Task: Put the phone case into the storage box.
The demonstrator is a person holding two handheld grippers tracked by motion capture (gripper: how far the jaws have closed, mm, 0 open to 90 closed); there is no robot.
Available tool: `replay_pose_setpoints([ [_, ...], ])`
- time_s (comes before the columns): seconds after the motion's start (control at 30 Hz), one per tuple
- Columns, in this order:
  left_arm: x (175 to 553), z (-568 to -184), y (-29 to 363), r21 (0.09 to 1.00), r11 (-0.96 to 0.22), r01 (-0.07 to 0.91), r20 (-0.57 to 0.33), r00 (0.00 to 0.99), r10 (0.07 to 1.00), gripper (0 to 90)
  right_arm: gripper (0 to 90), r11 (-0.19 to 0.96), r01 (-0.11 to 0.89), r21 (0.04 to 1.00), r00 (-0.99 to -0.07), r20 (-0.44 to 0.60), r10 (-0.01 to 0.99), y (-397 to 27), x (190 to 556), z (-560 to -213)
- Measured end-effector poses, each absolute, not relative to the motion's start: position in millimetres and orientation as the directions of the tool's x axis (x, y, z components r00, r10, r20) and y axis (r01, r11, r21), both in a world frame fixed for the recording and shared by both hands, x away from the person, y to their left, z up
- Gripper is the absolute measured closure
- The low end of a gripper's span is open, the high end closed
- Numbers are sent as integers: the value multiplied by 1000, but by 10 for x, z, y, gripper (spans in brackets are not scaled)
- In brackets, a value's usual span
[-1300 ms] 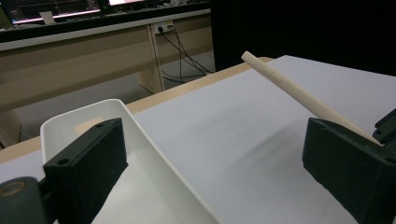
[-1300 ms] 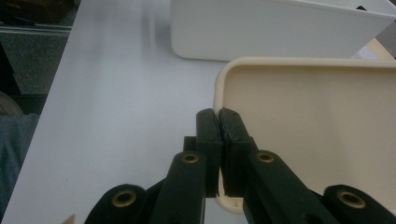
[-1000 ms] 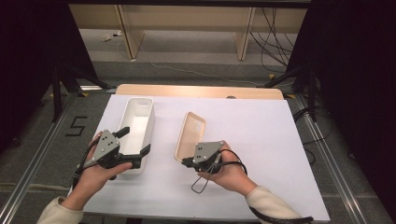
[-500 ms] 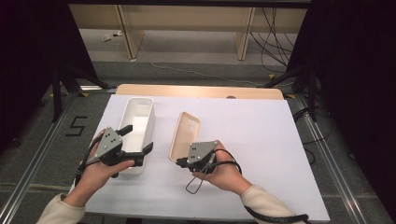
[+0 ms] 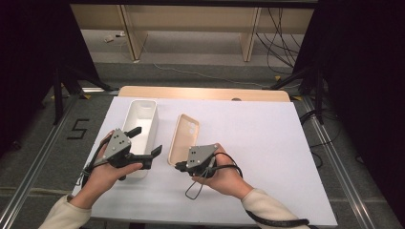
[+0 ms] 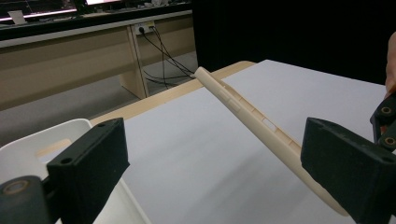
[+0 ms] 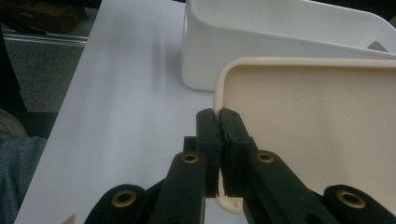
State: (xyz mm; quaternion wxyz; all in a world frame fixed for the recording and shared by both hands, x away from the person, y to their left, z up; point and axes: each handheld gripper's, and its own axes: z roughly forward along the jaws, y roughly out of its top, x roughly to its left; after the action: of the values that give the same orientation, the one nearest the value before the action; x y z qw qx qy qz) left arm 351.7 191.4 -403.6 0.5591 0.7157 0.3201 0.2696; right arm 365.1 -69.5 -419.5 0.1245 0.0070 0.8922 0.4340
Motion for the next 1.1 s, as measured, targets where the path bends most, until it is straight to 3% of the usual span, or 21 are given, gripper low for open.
replay_pose_setpoints([
  [0.53, 3693, -3924, 1764, 971, -170, 170, 14, 664, 747, 98, 887, 616, -123, 778, -967, -235, 103, -663, 3587, -4154],
  [1.1, 3987, -3825, 1458, 950, -190, 246, -26, 671, 741, 170, 887, 616, -149, 773, -964, -254, 84, -657, 3517, -4105],
])
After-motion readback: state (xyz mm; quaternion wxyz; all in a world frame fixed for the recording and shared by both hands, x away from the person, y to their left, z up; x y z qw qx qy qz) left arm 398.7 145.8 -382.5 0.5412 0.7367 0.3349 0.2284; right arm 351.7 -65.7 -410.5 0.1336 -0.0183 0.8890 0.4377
